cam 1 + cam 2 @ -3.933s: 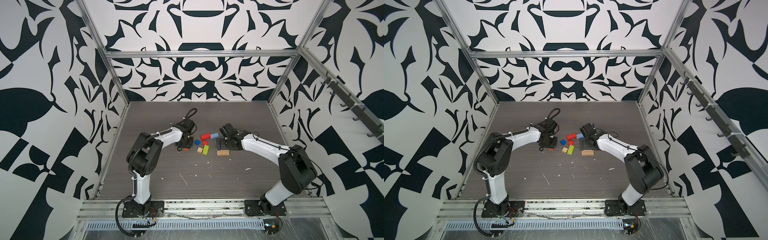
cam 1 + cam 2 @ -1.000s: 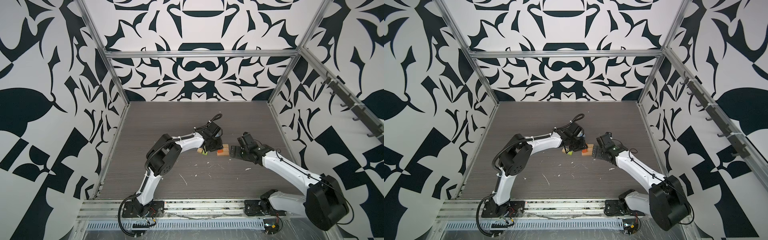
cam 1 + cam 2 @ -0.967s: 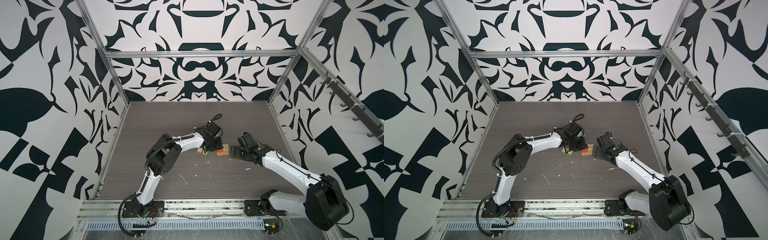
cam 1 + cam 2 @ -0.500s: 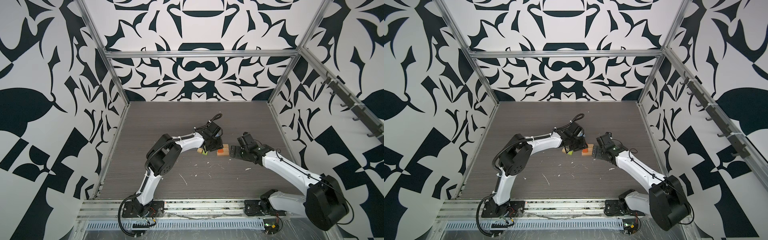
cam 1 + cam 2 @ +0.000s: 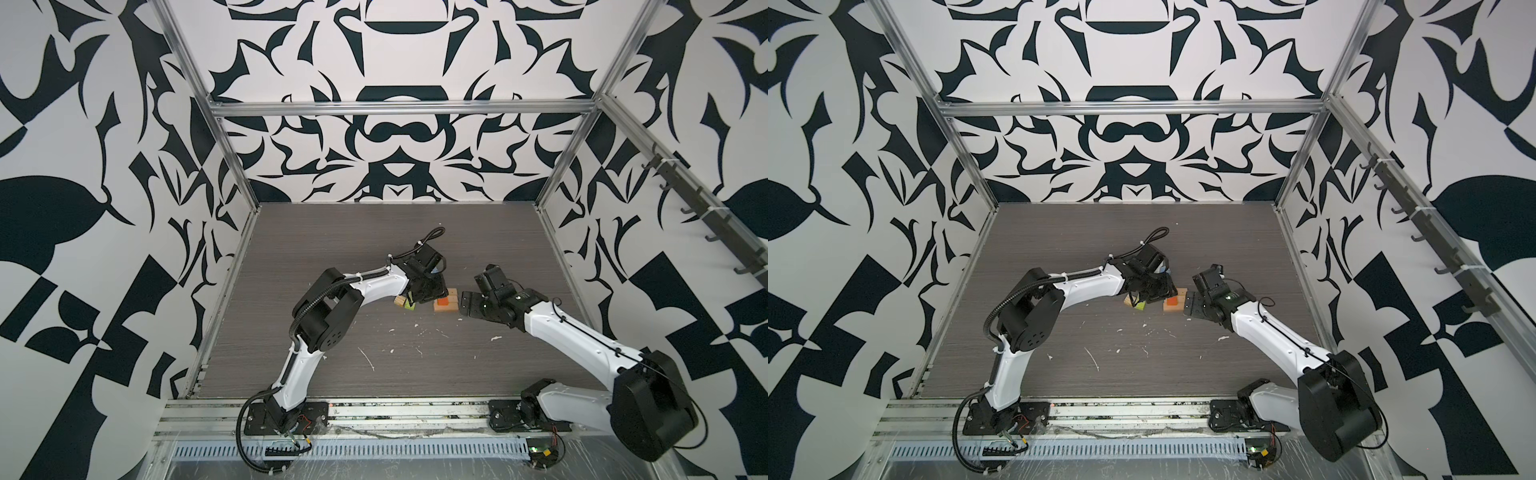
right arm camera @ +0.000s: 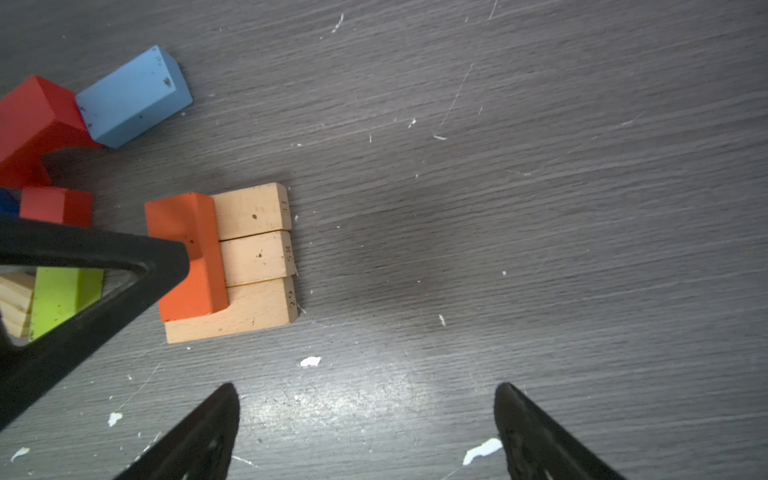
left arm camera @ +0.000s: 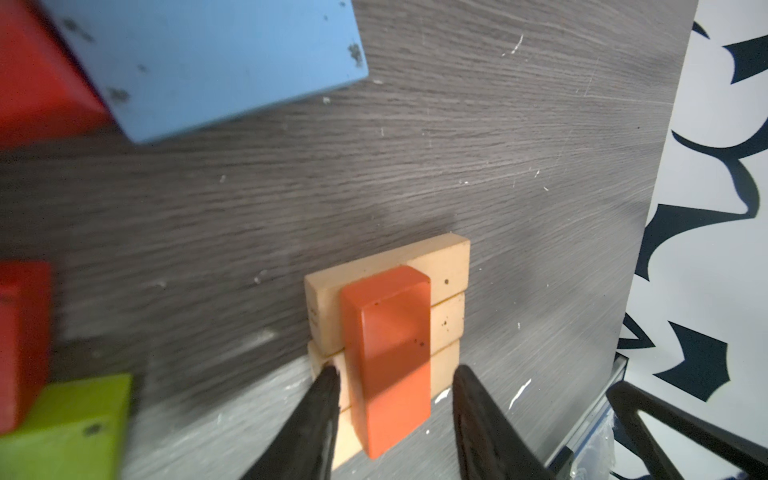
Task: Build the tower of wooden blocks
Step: 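Lower the orange block onto the wood bars with the left gripper, then open the left gripper and withdraw it while the right gripper moves over the bars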
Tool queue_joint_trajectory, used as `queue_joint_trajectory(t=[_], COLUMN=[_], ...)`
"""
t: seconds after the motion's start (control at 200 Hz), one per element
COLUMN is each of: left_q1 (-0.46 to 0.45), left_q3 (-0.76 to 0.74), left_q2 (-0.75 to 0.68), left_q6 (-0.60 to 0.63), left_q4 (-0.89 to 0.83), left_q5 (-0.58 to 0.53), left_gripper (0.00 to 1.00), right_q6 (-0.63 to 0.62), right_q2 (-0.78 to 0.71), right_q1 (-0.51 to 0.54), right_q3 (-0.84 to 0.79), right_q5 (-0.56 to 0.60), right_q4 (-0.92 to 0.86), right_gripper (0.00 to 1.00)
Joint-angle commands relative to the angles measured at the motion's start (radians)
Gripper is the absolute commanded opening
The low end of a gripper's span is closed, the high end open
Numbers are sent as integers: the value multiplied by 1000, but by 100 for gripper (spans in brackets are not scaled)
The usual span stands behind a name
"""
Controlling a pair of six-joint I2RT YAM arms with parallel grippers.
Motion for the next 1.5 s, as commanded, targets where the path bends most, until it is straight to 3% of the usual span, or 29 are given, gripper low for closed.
queue_joint_trajectory(t=[0.0,0.28,0.485,0.99,1.23,1.495], left_q1=[-3,32,97,301,361,396], left_q3=[29,5,-117,-494,-572,-618], left_q2=[-71,-196,-305,-591,-688,-745], left_q6=[28,87,105,135,204,215], left_q4=[-60,-112,-104,-21,-76,-90], left_q5=[-27,-52,-52,-33,-52,-33], left_gripper=[52,57,61,70,76,77], right_q6=[-18,-15,23,188,216,247], right_q2=[16,56,78,325,457,564], right_q1=[-4,-2,38,337,386,398], right_q3=[51,129,170,415,501,539], right_q5=[-9,-72,-117,93,101,118], right_q4=[-12,-35,-23,0,23,43], right_gripper=[98,95,91,83,71,67])
